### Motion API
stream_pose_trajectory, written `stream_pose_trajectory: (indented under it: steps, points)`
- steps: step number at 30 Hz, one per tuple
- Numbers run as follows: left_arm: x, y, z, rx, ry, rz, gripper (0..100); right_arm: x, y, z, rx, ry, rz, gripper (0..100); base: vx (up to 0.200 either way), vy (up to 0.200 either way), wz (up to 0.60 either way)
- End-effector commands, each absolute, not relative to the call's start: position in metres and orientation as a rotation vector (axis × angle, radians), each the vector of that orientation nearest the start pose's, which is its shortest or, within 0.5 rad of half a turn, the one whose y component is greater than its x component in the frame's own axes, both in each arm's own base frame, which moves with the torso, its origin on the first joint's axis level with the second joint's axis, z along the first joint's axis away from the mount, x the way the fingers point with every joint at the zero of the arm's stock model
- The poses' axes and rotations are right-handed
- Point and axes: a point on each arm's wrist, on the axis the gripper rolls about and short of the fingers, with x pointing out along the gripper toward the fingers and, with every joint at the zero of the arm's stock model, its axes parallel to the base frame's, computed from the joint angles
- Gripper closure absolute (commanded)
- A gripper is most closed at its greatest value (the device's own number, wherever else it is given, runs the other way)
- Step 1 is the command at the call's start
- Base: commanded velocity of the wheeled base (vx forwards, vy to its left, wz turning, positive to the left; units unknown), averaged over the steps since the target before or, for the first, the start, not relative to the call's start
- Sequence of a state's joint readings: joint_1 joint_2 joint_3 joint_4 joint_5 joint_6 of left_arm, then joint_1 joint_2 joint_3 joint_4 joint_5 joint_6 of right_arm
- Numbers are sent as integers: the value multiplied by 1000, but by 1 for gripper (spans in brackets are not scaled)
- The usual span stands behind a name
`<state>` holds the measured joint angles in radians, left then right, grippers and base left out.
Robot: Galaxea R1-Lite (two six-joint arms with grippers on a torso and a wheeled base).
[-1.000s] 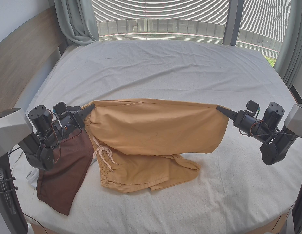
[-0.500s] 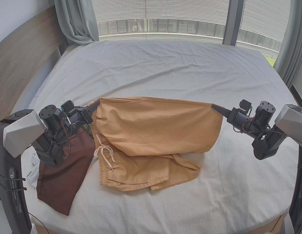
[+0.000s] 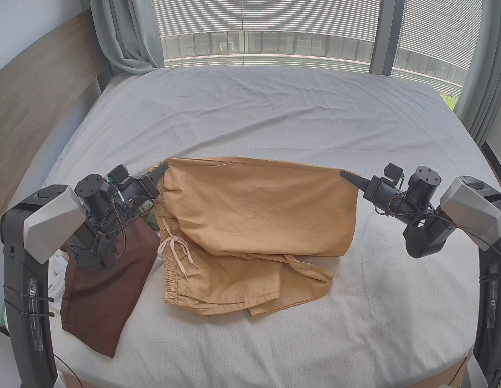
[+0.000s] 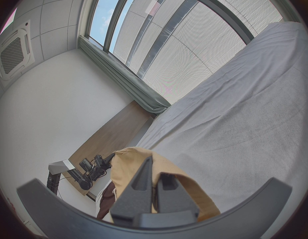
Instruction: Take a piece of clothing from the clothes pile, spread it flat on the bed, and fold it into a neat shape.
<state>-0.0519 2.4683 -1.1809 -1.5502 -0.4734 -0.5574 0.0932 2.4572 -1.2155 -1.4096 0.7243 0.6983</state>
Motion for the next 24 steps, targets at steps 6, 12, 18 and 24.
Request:
stream_pose_trajectory:
  steps: [6, 12, 18, 24]
  points:
    - [466, -33, 56, -518, -121, -579, 100, 470, 59, 48, 606, 127, 835, 100, 0, 0, 0]
    - [466, -33, 51, -522, -108, -579, 100, 475, 59, 46, 606, 117, 835, 100, 0, 0, 0]
    - [469, -33, 52, -528, -117, -581, 0, 476, 55, 47, 610, 118, 825, 100, 0, 0, 0]
    - [469, -37, 57, -599, -108, -596, 0, 475, 54, 47, 615, 100, 789, 0, 0, 0, 0]
